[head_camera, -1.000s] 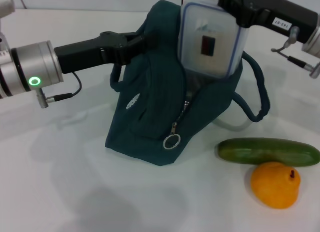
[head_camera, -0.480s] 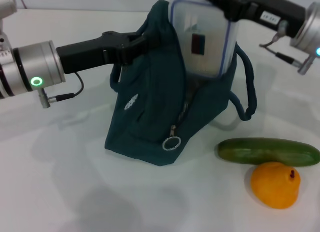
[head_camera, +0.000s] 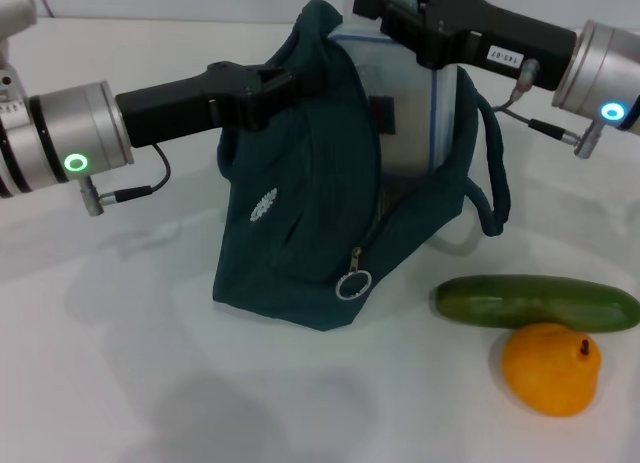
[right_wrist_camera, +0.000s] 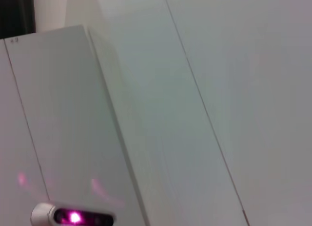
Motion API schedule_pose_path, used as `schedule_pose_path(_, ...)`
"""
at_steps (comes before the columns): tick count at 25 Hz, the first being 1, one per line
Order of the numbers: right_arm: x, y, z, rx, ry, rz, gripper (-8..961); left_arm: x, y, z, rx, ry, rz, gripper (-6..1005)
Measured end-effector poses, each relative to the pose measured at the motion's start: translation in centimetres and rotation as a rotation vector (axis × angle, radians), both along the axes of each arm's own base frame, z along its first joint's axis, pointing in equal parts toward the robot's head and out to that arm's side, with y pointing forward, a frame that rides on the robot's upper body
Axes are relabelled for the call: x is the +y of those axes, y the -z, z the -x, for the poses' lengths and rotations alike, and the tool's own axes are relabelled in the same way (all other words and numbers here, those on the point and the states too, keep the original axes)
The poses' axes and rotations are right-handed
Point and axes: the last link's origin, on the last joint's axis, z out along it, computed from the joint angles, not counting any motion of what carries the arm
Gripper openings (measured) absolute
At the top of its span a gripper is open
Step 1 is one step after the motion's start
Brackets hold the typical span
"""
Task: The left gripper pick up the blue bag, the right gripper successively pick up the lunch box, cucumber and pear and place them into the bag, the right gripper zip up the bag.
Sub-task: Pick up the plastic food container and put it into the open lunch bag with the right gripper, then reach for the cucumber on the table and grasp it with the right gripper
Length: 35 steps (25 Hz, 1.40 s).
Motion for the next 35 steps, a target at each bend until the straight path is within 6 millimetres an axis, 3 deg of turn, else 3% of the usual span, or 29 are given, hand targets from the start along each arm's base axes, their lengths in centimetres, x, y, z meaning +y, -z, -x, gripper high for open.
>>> schedule_pose_path(10,0.2,-0.8,0.1,0.03,0.007,-0.02,213,0.0,0.1,0.0,-0.001,-0.003,0.001,38)
schedule_pose_path(16,0.2,-3.5,-0.8,0.001,-0.021,-0.072,306,-0.1,-0.1,0.4,0.003,-0.012,-0.004,38)
schedule_pose_path(21,-0.3,-7.4,-2.5,-0.268,-0.003,0.027,498,-0.1,-0.2,0.6,0.006,-0.016,-0.006,38)
schedule_pose_path(24,-0.7,-8.6,-3.5,-0.446,0.043,0.129,555,-0.3,-0.2,0.9,0.01,-0.023,-0.007,38)
schedule_pose_path(28,-1.8,-8.9,-4.7,-0.619,0.105,0.251,603,-0.3,0.0,0.8,0.019,-0.008,-0.013,38)
schedule_pose_path(35,-3.8,-7.6,-6.1,-0.962,0.136,0.321,710,-0.2,0.5,0.5,0.019,-0.001,-0.018,38)
